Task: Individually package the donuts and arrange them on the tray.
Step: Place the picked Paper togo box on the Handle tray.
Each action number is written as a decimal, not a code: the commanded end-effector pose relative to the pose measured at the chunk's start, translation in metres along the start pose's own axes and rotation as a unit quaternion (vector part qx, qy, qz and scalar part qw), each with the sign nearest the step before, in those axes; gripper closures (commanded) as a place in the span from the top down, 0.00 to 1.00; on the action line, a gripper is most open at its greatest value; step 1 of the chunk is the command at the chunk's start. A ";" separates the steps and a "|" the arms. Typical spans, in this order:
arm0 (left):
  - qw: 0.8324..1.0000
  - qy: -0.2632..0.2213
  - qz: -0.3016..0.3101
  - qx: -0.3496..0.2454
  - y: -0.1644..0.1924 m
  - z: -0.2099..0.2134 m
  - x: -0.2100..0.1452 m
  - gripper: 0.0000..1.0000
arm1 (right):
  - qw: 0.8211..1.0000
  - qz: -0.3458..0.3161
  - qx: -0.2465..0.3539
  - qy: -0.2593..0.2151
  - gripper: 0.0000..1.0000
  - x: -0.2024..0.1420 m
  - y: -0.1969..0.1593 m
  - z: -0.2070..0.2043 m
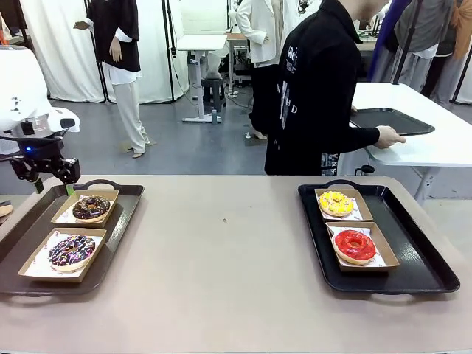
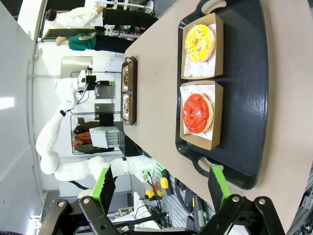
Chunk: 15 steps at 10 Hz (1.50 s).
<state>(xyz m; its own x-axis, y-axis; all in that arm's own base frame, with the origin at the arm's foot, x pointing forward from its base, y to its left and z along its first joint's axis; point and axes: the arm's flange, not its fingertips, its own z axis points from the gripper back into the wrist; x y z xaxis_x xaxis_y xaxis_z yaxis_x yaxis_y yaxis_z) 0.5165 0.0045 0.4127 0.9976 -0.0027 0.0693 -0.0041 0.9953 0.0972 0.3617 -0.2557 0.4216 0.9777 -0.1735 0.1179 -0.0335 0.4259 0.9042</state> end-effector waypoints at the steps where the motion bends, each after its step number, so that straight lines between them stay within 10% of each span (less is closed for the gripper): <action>1: 0.999 -0.009 -0.027 -0.030 -0.001 0.022 -0.043 0.83 | 1.000 0.000 0.001 0.000 1.00 0.000 0.001 0.000; 6: 0.997 -0.008 -0.030 -0.075 0.003 0.043 -0.114 0.83 | 1.000 0.000 0.001 0.000 1.00 0.000 0.001 0.000; 14: 0.997 -0.018 -0.042 -0.055 -0.006 0.046 -0.098 0.83 | 1.000 0.000 0.001 0.000 1.00 0.000 0.001 0.000; 15: 0.989 -0.019 -0.057 -0.135 0.020 0.060 -0.095 0.83 | 1.000 0.000 0.001 0.000 1.00 0.000 0.001 0.000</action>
<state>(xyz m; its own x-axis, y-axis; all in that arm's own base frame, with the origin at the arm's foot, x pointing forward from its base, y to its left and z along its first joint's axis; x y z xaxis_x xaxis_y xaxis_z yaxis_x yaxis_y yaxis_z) 0.4159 0.0005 0.4546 0.9902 -0.0888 0.1081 0.0944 0.9944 -0.0478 0.3616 -0.2560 0.4215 0.9777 -0.1743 0.1174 -0.0327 0.4258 0.9042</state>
